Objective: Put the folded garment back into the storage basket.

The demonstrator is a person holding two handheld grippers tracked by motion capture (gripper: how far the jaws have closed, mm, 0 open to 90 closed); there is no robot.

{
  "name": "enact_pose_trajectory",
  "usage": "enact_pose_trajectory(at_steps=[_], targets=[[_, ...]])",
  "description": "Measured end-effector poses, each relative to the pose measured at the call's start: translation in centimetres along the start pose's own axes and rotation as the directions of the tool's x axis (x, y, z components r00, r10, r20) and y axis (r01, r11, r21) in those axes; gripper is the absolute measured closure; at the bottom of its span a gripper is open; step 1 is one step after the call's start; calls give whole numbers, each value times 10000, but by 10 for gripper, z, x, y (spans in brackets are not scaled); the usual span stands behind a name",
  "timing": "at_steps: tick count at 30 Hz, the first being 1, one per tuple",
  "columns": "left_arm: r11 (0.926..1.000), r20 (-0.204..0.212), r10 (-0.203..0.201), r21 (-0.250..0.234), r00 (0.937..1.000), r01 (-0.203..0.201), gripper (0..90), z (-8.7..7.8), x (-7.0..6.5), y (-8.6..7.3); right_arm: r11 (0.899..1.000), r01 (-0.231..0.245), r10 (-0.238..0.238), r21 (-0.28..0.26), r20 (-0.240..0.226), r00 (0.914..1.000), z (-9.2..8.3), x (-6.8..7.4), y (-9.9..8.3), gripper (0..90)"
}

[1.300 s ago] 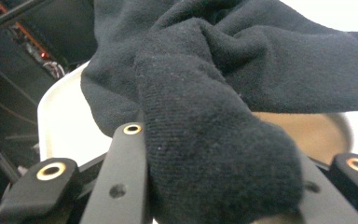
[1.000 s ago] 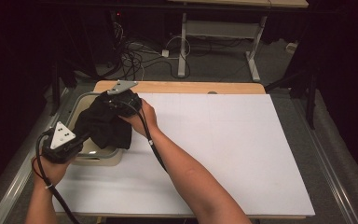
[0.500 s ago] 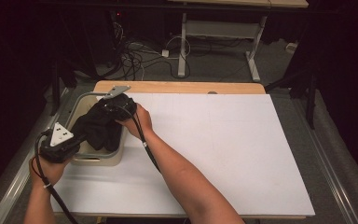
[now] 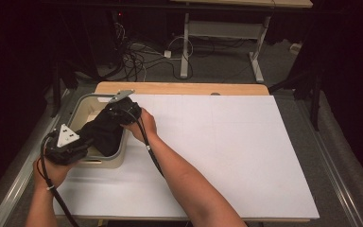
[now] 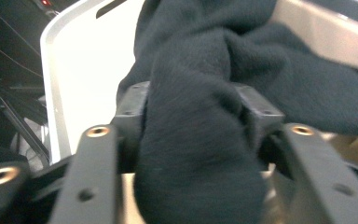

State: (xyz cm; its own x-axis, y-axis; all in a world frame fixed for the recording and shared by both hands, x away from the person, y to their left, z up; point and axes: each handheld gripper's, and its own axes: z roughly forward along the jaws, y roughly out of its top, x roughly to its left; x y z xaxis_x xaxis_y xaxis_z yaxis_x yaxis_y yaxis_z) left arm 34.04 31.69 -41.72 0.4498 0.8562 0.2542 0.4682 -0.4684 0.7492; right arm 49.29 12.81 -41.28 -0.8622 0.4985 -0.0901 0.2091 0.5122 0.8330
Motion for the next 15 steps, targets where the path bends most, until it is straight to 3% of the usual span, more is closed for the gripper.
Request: enact_pose_trajectory(at_steps=[4, 8, 9, 10, 12, 14, 15], targets=[[9994, 281, -10, -331, 9996, 19, 371, -3, -5, 4, 10000, -76, 75, 59, 106, 9999, -1, -3, -3, 676], [9964, 405, -43, -842, 9992, 77, 337, -10, -9, 11, 10000, -80, 79, 29, 267, 9996, -3, -5, -3, 587], [9945, 531, -65, -1043, 9986, 120, 337, -13, -10, 14, 9999, -91, 89, 50, 471, 9989, -4, -5, -3, 529], [9933, 592, -21, -1153, 9982, 90, 361, -15, -12, 16, 9999, -172, 173, -20, 746, 9971, -6, -5, -3, 502], [9924, 547, 53, -1233, 9985, 15, 482, -17, -14, 21, 9993, -308, 323, -197, 798, 9963, -14, -9, -6, 472], [9920, 439, 215, -1250, 9988, -158, 611, -18, -15, 28, 9996, -187, 205, -212, 922, 9955, -18, -10, -7, 438], [9916, 568, 234, -1282, 9981, -159, 694, -17, -14, 31, 9995, -42, 81, -313, 1227, 9924, -28, -13, -8, 398]])
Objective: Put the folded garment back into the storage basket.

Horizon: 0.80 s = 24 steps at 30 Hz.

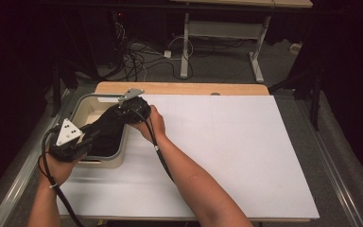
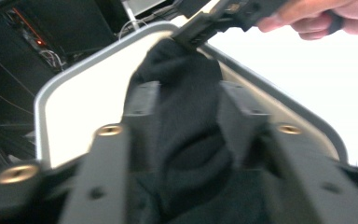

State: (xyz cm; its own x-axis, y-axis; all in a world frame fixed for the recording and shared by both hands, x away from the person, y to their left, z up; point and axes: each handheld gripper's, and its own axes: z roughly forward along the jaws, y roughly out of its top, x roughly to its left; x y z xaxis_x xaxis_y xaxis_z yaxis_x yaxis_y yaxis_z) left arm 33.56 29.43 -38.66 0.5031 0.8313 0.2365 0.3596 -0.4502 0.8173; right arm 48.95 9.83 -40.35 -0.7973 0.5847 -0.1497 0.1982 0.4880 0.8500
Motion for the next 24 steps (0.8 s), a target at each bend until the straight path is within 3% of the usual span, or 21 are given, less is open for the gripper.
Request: enact_pose_trajectory(at_steps=[1, 2, 4, 6, 9, 12, 13, 17, 18, 20, 22, 23, 24], targets=[[10000, 160, 36, 37, 9999, -36, 694, 2, 1, 3, 10000, 0, 0, 0, 0, 10000, 0, 0, 0, 398], [9994, 166, 182, 290, 9997, -186, 767, 7, 2, 10, 9998, -106, 109, -172, 190, 9998, -9, -5, -2, 372], [9991, 253, 211, 353, 9995, -220, 821, 10, 3, 13, 9996, -147, 152, -238, 192, 9997, -14, -8, -3, 373], [9968, 470, 313, 715, 9984, -346, 832, 24, 9, 25, 9975, -419, 433, -576, 222, 9988, -31, -16, -9, 346], [9945, 506, 414, 939, 9979, -460, 863, 33, 12, 31, 9958, -434, 456, -802, 254, 9986, -42, -20, -13, 324], [9842, 609, 827, 1515, 9947, -911, 873, 52, 13, 38, 9934, -238, 302, -1118, 555, 9980, -67, -26, -24, 279], [9819, 697, 797, 1666, 9944, -904, 873, 57, 14, 38, 9934, -238, 302, -1118, 555, 9980, -67, -26, -24, 279], [9682, 795, 636, 2367, 9948, -809, 873, 78, 17, 38, 9880, -194, 299, -1532, 666, 9973, -100, -32, -39, 264], [9646, 762, 525, 2543, 9957, -704, 873, 85, 19, 37, 9856, -154, 274, -1684, 692, 9972, -117, -37, -48, 264], [9601, 795, 472, 2714, 9957, -671, 873, 90, 21, 36, 9851, -123, 251, -1718, 729, 9970, -125, -38, -51, 266], [9550, 806, 348, 2911, 9961, -570, 873, 99, 23, 34, 9817, -83, 243, -1902, 819, 9963, -156, -46, -67, 272], [9509, 826, 274, 3051, 9962, -515, 873, 103, 25, 33, 9817, -83, 243, -1902, 819, 9963, -156, -46, -67, 272], [9462, 890, 218, 3197, 9958, -492, 872, 109, 26, 31, 9786, -125, 316, -2056, 897, 9955, -173, -50, -79, 277]])
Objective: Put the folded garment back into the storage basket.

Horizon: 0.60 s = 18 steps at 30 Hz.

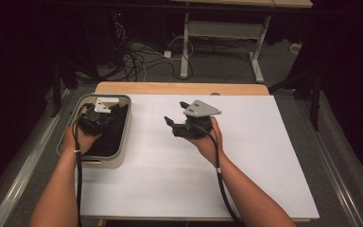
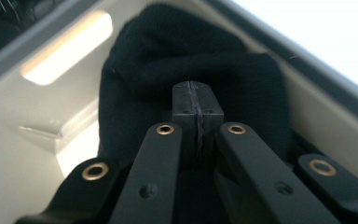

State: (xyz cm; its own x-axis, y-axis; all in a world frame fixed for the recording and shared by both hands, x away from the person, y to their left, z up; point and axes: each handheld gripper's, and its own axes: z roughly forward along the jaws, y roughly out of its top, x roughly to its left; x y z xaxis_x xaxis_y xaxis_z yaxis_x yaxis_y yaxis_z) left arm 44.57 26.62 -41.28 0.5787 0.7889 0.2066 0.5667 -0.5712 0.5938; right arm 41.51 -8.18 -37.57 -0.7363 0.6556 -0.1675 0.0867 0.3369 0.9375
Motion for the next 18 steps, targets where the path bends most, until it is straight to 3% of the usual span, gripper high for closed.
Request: enact_pose_trajectory(at_steps=[1, 2, 3, 4, 6, 8, 12, 18], targets=[[10000, 0, 0, 0, 10000, 0, 872, 0, 0, 0, 10000, 0, 0, 0, 0, 10000, 0, 0, 0, 277], [9999, -30, -38, 139, 10000, 39, 872, 5, 1, 0, 9999, -90, 89, 45, 92, 9999, -17, -4, -7, 271], [9996, -97, -49, 283, 9999, 51, 872, 8, 1, 1, 9999, -90, 89, 45, 92, 9999, -17, -4, -7, 271], [9993, -128, -82, 354, 9999, 86, 872, 12, 1, 2, 9999, -151, 151, -33, 107, 9998, -32, -7, -16, 270], [9992, -101, -102, 386, 9999, 106, 872, 13, 1, 3, 9999, -90, 91, -57, 145, 9999, -37, -7, -19, 268], [9981, -94, -79, 614, 9999, 85, 873, 19, 0, 4, 9999, 126, -124, -114, 182, 9998, -58, -5, -32, 258], [9965, 23, -67, 835, 10000, 65, 872, 24, 0, 3, 9996, 251, -248, -148, 212, 9995, -75, -4, -45, 257], [9874, 10, 168, 1576, 9999, -168, 869, 36, -3, 4, 9995, 309, -307, -70, 314, 9990, -111, -5, -70, 257]])
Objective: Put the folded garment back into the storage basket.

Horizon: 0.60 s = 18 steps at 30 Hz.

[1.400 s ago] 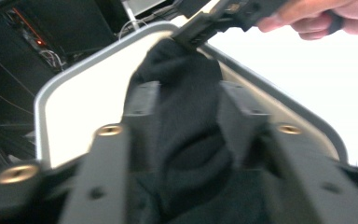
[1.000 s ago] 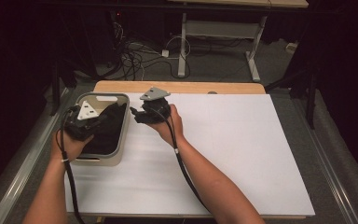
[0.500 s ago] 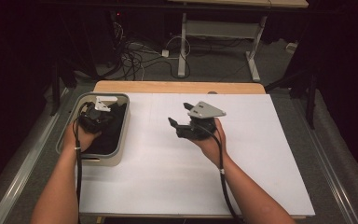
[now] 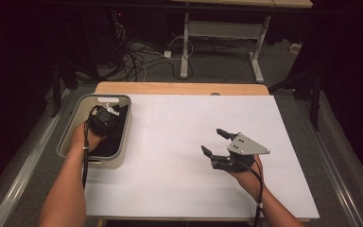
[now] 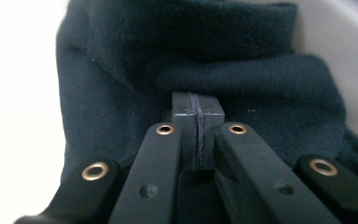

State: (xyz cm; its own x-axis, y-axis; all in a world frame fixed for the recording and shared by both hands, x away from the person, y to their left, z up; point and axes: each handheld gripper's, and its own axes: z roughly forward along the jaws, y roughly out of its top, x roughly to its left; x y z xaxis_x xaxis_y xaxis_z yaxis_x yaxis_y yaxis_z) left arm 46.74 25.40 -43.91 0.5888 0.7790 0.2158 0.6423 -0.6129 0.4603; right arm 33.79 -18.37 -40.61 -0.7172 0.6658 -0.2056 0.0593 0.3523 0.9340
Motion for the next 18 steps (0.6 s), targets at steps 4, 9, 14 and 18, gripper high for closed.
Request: enact_pose_trajectory(at_steps=[4, 9, 14, 18], targets=[[9998, -40, 61, 184, 10000, -60, 869, 4, -1, 1, 9997, 253, -254, 40, 112, 9996, -20, -2, -8, 257], [9987, -38, 151, 479, 9999, -149, 869, 8, -1, 1, 9994, 336, -338, 85, 289, 9990, -37, -3, -18, 252], [9958, -142, 247, 884, 9996, -234, 870, 14, -2, 1, 9991, 417, -421, 119, 409, 9983, -51, 0, -32, 250], [9965, -23, 77, 838, 10000, -75, 871, 14, -1, 0, 9991, 285, -293, 320, 261, 9992, -61, -1, -46, 249]])
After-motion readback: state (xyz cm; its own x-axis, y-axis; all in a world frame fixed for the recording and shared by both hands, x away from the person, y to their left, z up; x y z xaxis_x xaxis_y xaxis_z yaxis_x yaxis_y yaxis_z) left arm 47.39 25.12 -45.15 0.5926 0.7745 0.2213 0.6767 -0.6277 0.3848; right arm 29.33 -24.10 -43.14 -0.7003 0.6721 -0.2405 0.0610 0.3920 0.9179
